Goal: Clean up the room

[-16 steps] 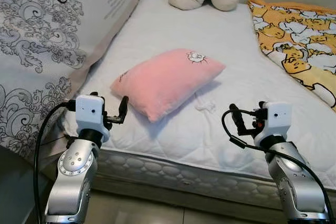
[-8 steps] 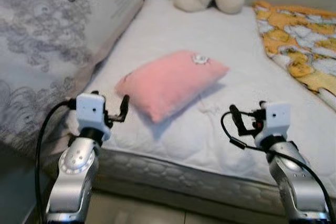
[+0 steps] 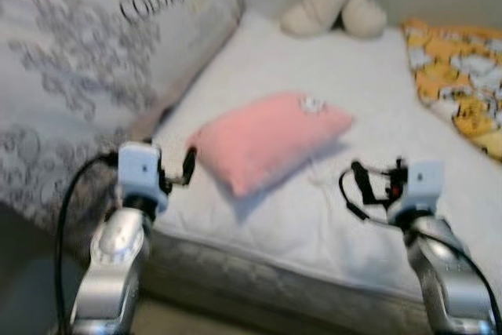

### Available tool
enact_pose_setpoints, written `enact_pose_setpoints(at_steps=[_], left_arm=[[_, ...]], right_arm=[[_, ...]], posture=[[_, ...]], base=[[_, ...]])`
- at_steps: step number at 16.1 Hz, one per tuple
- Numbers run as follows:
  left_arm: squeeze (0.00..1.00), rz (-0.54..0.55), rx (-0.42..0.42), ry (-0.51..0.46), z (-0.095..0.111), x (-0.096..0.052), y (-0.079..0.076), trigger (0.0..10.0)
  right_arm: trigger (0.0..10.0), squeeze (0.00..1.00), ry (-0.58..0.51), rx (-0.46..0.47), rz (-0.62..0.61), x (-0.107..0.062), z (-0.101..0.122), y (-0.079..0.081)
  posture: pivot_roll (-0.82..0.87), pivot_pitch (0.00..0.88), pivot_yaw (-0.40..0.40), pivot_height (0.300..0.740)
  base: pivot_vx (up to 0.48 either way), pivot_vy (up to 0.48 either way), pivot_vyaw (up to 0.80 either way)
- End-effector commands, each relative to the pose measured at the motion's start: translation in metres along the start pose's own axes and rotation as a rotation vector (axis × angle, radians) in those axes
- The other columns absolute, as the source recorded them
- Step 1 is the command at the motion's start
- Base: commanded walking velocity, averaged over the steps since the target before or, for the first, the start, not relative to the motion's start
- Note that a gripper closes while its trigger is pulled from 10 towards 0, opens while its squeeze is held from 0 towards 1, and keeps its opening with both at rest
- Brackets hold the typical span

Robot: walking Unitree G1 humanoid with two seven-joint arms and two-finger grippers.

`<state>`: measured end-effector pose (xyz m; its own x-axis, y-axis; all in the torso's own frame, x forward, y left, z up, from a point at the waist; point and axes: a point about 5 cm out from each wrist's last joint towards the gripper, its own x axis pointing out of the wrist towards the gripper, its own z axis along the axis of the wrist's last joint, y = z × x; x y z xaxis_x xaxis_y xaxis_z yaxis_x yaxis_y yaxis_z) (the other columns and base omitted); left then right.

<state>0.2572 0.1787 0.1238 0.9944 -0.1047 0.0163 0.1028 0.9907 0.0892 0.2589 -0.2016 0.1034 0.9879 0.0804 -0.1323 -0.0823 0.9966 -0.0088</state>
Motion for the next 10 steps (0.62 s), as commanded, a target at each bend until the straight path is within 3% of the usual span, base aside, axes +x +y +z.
enact_pose_setpoints(at_steps=[1,7,8,10], left_arm=[[0.00,0.006,0.009,-0.006,0.0027,0.0006,0.0026,10.0],[0.00,0.009,0.009,-0.001,0.0022,-0.0013,0.0034,10.0],[0.00,0.010,0.009,-0.001,0.0022,-0.0015,0.0037,10.0],[0.00,0.014,0.009,0.000,0.0022,-0.0020,0.0044,10.0]], right_arm=[[10.0,0.00,-0.008,0.007,0.006,0.0002,0.0026,0.0012],[10.0,0.00,0.000,-0.024,0.019,-0.0020,0.0043,0.0010],[10.0,0.00,-0.001,-0.065,0.037,-0.0020,0.0052,0.0022],[10.0,0.00,0.000,-0.137,0.060,-0.0021,0.0053,0.0051]], posture=[[-0.08,0.000,0.010,0.740],[-0.08,0.000,0.009,0.740],[-0.07,0.000,0.007,0.740],[-0.07,0.001,0.004,0.740]], base=[[0.304,0.000,-0.80],[0.296,0.000,0.00],[0.296,0.000,0.00],[0.294,0.000,0.80]])
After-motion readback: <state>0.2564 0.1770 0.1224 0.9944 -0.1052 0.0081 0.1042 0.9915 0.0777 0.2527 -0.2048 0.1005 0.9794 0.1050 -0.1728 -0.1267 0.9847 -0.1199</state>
